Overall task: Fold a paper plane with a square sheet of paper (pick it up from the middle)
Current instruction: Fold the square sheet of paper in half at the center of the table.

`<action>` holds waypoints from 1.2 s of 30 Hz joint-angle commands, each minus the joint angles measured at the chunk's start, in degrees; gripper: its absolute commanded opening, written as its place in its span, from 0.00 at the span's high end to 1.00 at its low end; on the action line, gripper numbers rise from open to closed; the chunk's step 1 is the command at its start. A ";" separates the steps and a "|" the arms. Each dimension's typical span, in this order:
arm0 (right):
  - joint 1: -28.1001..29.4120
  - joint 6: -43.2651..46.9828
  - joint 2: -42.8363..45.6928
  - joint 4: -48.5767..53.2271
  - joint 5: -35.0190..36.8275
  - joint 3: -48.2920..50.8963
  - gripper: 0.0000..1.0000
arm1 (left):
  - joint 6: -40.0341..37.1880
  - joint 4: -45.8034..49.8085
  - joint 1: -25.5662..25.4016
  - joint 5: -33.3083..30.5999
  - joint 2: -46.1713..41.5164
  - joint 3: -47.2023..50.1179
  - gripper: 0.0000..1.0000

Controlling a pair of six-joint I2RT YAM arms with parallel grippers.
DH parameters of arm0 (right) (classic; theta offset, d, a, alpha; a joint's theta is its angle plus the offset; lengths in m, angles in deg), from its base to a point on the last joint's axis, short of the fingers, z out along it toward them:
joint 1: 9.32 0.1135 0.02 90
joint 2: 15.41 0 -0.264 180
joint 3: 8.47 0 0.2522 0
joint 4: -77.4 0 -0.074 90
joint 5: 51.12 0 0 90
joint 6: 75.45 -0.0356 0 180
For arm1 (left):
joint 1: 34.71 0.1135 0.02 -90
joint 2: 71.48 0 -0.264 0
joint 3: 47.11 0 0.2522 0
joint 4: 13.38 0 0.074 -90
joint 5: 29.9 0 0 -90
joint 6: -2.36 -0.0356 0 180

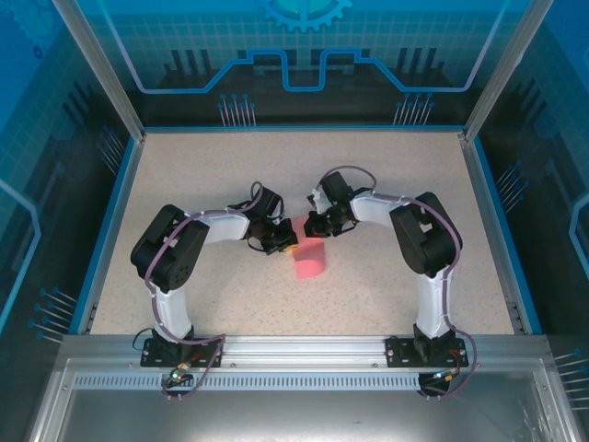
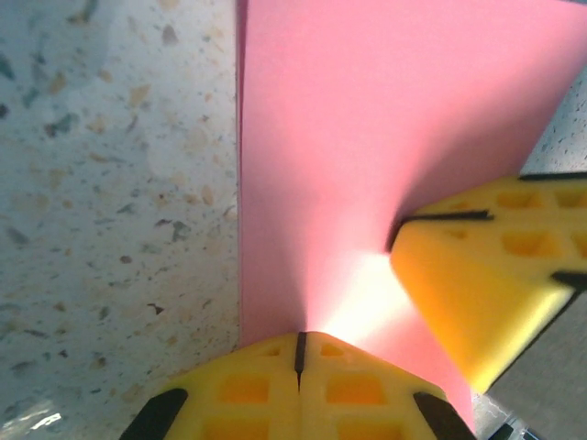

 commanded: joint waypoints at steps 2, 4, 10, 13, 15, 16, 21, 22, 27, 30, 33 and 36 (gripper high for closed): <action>-6.28 0.11 0.67 -2.06 1.52 3.69 1.00 | -0.53 14.78 -0.58 -11.00 7.15 6.16 1.00; -8.73 0.02 1.50 -2.65 2.22 4.49 1.00 | -0.66 14.93 -0.57 -11.14 7.32 6.53 1.00; -8.23 0.10 5.98 -1.85 3.01 2.60 1.00 | -0.74 15.15 -0.61 -11.13 7.11 6.43 1.00; -5.20 0.27 7.78 -2.75 1.66 2.12 1.00 | -0.90 15.71 -0.57 -11.05 7.07 5.71 1.00; -3.07 0.27 6.98 -3.18 -0.07 1.36 1.00 | -0.98 15.99 -0.60 -11.05 6.90 5.51 1.00; -2.18 0.19 6.02 -3.34 -0.86 0.84 1.00 | -1.01 16.23 -0.55 -11.16 6.83 5.45 1.00; 0.26 -0.83 0.22 -2.92 -2.81 -3.08 1.00 | -1.22 16.49 -0.59 -11.30 6.89 5.14 1.00; 0.43 -1.09 -0.81 -2.93 -2.85 -3.72 1.00 | -1.27 16.43 -0.61 -11.31 6.89 5.14 1.00; -0.81 -1.64 -4.21 -2.47 -1.57 -5.81 1.00 | -1.36 16.73 -0.54 -11.49 6.98 5.22 1.00; -2.84 -2.01 -5.59 -1.96 0.46 -5.92 1.00 | -1.59 16.87 -0.60 -11.67 6.98 5.46 1.00; -5.77 -2.72 -5.63 -2.15 3.13 -5.19 1.00 | -1.65 16.64 -0.57 -11.72 7.07 6.12 1.00; -8.78 -3.34 -4.73 -2.66 5.63 -4.47 1.00 | -1.63 16.33 -0.54 -11.86 6.99 6.91 1.00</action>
